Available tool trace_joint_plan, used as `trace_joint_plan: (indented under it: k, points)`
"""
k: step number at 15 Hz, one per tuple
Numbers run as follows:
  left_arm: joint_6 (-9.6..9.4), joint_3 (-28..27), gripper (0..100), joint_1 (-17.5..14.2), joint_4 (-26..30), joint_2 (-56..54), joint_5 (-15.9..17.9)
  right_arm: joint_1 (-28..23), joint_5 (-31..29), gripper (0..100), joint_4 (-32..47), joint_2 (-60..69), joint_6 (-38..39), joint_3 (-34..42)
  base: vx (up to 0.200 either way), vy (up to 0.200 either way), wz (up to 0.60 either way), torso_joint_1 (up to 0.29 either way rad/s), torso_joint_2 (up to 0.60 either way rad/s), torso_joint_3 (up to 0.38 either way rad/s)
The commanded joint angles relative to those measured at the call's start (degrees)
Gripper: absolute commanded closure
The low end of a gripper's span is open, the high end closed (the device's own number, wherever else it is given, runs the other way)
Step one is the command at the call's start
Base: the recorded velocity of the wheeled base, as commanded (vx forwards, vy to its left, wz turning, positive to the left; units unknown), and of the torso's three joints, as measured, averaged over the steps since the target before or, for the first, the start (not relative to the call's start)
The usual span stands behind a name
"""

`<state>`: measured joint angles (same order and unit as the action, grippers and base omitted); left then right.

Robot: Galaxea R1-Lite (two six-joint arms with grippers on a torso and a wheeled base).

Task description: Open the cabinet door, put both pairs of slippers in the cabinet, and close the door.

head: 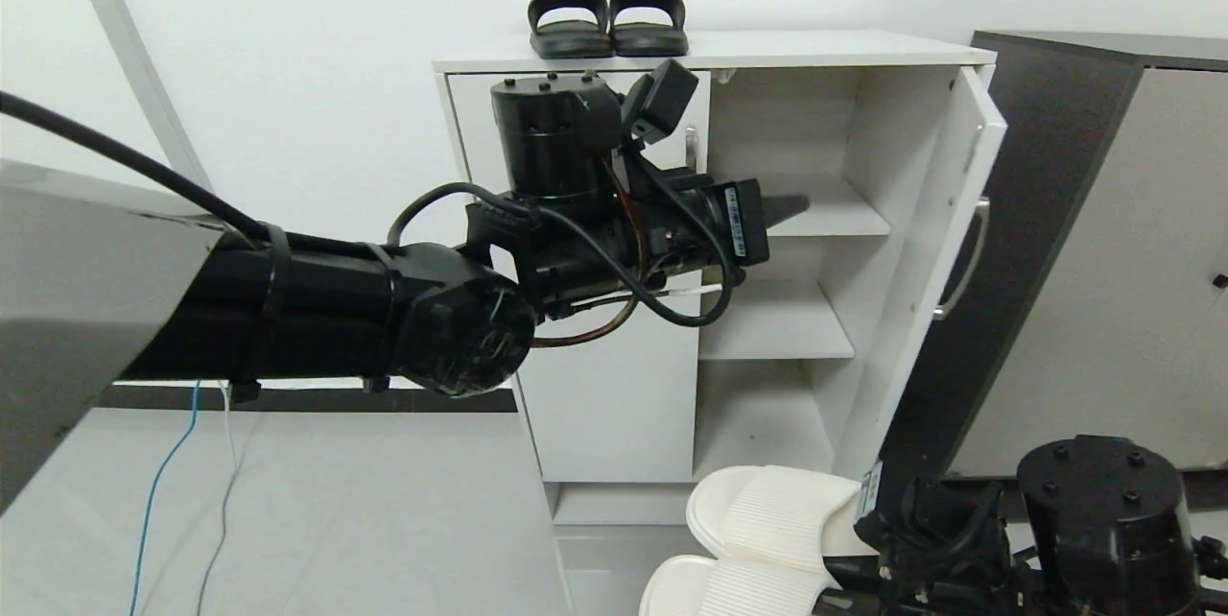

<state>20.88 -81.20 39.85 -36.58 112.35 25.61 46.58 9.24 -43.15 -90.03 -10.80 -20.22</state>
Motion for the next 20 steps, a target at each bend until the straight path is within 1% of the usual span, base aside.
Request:
trace_joint_plan:
  k: [1,2,3,5,6,7,8,9,10,12,13,15,16,17,18,20]
  points:
    - [0.04,1.40,100,-0.48,-0.95,-1.34,-0.04,0.00,-0.01,100,0.00,-0.15,-0.01,0.01,0.000,0.000,0.00,0.000,0.00,0.000]
    - [-0.05,3.42,100,-1.27,-1.30,-3.36,-0.92,-0.09,-0.01,100,0.00,-0.24,-0.01,0.01,0.000,0.000,0.00,0.000,0.00,0.000]
    - [-0.49,6.14,100,-1.53,-1.21,-6.18,-2.76,-0.09,-0.01,100,0.00,-0.24,-0.01,0.01,0.000,0.000,0.00,0.000,0.00,0.000]
    - [-1.46,15.64,100,-2.23,-0.86,-14.44,-8.12,-0.26,-0.19,100,-0.09,0.03,-0.01,0.01,0.000,0.000,0.00,0.000,0.00,0.000]
    - [-2.25,21.96,100,-3.38,-0.95,-18.66,-10.67,-0.53,-0.19,100,-0.09,0.20,0.17,-0.08,0.000,0.000,0.00,0.000,0.00,0.000]
    - [-3.30,27.50,100,-5.05,-1.21,-22.35,-12.25,-1.14,-0.19,100,-0.61,0.20,0.25,-0.17,0.000,0.000,0.00,0.000,0.00,0.000]
    - [-5.50,34.71,100,-7.95,-1.38,-27.45,-13.04,-1.76,-0.10,100,-1.58,0.03,0.25,-0.08,0.000,0.000,0.00,0.000,0.00,0.000]
    - [-6.91,41.47,100,-11.20,-1.38,-33.69,-13.04,-2.20,-0.01,100,-2.28,-0.32,0.25,0.10,0.000,0.000,0.00,0.000,0.00,0.000]
    - [-7.08,45.96,100,-13.92,-1.03,-39.40,-13.13,-2.28,-0.01,100,-2.37,-0.50,0.25,0.01,0.000,0.000,0.00,0.000,0.00,0.000]
    - [-7.17,51.32,100,-17.00,-0.33,-46.96,-13.31,-2.28,-0.10,100,-2.28,-0.59,0.17,0.01,0.000,0.000,0.00,0.000,0.00,0.000]
    - [-7.26,56.15,100,-19.46,1.87,-54.34,-13.40,-2.28,-0.10,100,-2.28,-0.59,0.17,0.01,0.000,0.000,0.00,0.000,0.00,0.000]
    - [-7.26,61.51,100,-23.15,8.81,-64.62,-13.40,-2.28,-0.10,100,-2.28,-0.68,0.17,0.10,0.000,0.000,0.00,0.000,0.00,0.000]
    - [-8.23,63.89,100,-25.17,13.47,-70.42,-13.84,-2.28,-0.10,100,-2.28,-0.76,0.17,0.01,0.000,0.000,0.00,0.000,0.00,0.000]
    - [-9.37,64.85,100,-26.49,16.81,-74.20,-15.15,-2.28,-0.10,100,-2.37,-1.12,0.17,0.01,0.000,0.000,0.00,0.000,0.00,0.000]
    - [-11.04,66.17,100,-27.72,21.91,-79.65,-17.53,-2.28,-0.10,100,-2.37,-1.38,0.08,0.01,0.000,0.000,0.00,0.000,0.00,0.000]
    - [-12.18,67.58,100,-27.81,28.76,-86.42,-21.75,-2.28,-0.10,100,-2.37,-1.55,0.08,0.01,0.000,0.000,0.00,0.000,0.00,0.000]
